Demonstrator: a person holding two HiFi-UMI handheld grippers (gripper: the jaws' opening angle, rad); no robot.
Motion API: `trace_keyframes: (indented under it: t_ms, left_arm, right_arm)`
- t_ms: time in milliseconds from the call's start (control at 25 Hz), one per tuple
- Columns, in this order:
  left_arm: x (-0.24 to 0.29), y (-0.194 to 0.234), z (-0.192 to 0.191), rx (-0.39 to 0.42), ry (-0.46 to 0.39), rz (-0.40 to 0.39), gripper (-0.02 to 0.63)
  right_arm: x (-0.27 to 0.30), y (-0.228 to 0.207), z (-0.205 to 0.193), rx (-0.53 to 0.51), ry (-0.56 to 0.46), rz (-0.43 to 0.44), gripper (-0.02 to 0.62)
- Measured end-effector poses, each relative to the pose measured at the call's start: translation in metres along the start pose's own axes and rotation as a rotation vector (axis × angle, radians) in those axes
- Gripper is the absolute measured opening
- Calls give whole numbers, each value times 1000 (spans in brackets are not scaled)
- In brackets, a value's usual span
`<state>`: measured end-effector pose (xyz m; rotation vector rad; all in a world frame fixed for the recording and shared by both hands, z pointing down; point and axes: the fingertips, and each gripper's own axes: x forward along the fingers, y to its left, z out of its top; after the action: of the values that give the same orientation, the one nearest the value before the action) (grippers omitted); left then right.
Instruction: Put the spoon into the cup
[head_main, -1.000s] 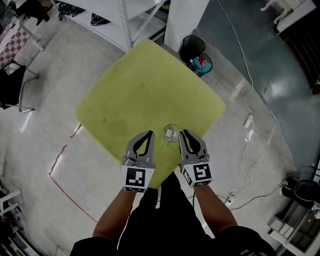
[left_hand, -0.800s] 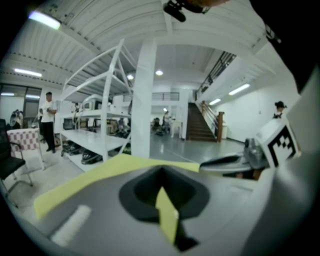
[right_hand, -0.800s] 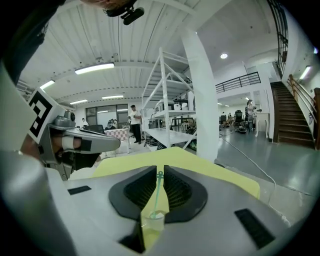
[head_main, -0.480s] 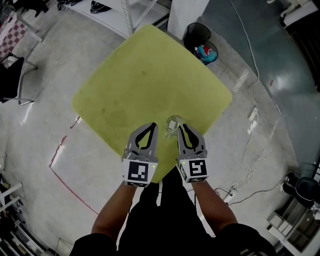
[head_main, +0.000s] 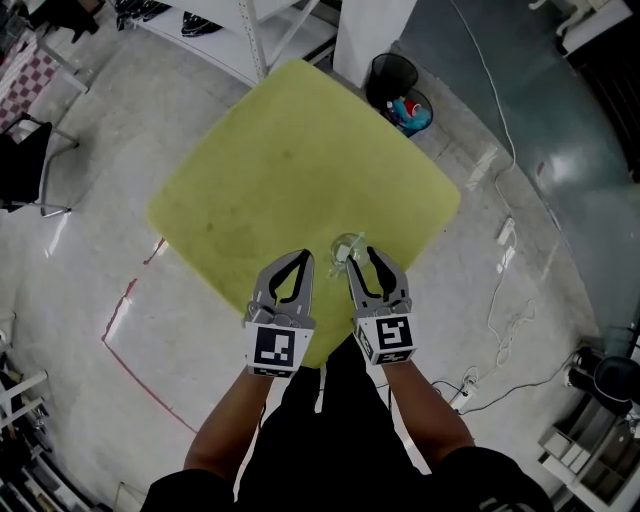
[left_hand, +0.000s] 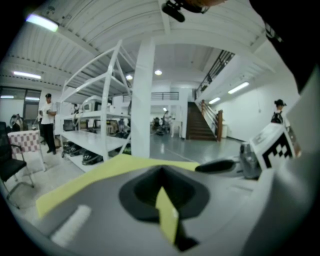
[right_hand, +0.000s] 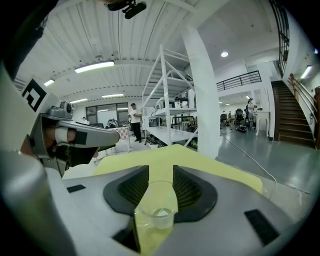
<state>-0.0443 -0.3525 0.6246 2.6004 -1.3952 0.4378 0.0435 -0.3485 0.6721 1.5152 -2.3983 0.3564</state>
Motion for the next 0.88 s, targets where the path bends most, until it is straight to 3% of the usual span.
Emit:
trace_keyframes:
  t_ms: [320,600,880]
  left_arm:
    - [-18,-5,25,24,-30,9,6]
    - [-50,-7,53,-20,-99,23,6]
    - [-87,-23,87,-50,-139,20,6]
  right_arm:
    - [-15,12,29,-36,-52,2,117]
    - [-49,31,81,-68,-165,-5,42]
    - [-98,45,133,-100,-250,20,9]
